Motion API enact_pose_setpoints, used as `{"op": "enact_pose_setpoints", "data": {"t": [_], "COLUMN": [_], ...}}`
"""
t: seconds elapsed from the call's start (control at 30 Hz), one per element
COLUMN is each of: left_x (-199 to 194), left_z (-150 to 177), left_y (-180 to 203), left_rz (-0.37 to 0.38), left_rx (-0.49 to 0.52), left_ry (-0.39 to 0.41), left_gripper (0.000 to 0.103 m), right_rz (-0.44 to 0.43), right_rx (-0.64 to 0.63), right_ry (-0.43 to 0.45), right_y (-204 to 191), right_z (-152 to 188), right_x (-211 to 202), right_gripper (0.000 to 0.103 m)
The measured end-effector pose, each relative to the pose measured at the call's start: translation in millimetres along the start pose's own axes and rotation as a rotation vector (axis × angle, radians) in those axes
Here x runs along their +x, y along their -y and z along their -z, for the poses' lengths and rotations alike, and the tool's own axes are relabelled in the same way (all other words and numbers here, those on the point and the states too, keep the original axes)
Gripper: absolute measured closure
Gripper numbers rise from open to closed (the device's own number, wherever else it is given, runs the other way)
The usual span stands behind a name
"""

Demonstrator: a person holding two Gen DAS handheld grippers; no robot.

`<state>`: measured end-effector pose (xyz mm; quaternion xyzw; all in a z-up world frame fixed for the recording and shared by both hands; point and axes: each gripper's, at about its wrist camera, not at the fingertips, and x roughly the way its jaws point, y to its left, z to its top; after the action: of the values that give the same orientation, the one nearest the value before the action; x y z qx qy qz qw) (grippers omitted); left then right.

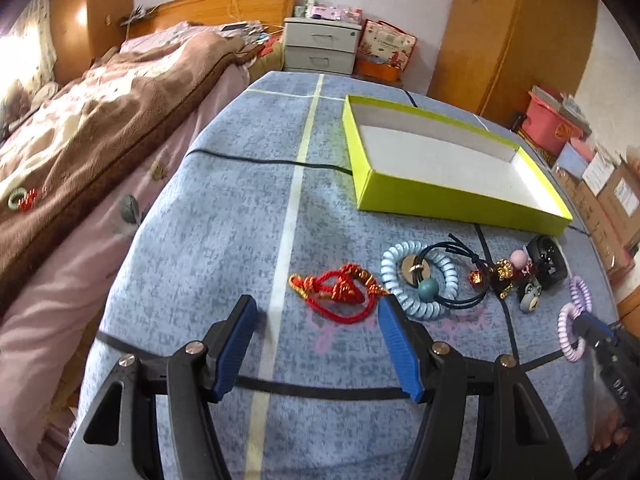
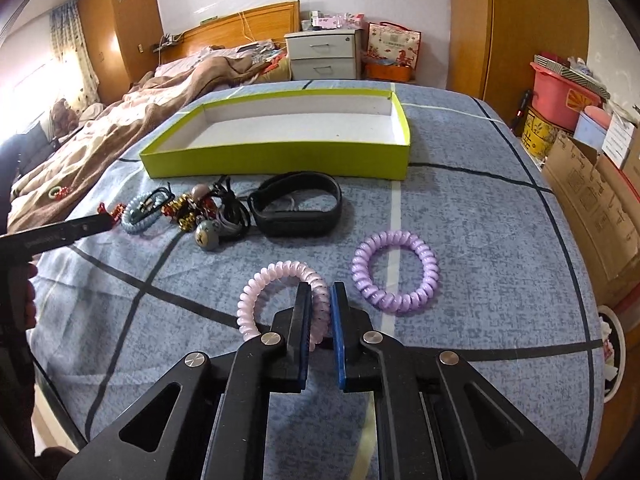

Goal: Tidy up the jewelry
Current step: 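Grasp the red knotted charm with the left tool while the right tool grasps the pink coil, then carry both items into the yellow-green box and open both tools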

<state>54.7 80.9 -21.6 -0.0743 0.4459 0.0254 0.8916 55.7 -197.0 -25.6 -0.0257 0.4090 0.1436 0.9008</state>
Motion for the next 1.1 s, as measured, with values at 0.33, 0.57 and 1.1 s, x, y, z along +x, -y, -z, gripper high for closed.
{"op": "enact_pose_setpoints", "data": {"t": [0.33, 0.57, 1.1], "left_x": [7, 5, -17], "left_z": [-6, -7, -22], "left_y": [7, 8, 5], "left_rz": [-0.002, -0.001, 0.066], "left_rx": [0.036, 0.045, 0.036], "left_ry": [0.002, 0.005, 0.062], "left_gripper": [0.046, 0.079, 0.087], "right_rz": [-0.036, -0.045, -0.054], "right_rx": [0.001, 0.009, 0.019], "right_ry": [0.005, 0.012, 0.047], "right_y": [-6, -6, -3], "right_z": [-10, -16, -35], "right_x": [2, 2, -5], "right_gripper": [0.093, 0.093, 0.093]}}
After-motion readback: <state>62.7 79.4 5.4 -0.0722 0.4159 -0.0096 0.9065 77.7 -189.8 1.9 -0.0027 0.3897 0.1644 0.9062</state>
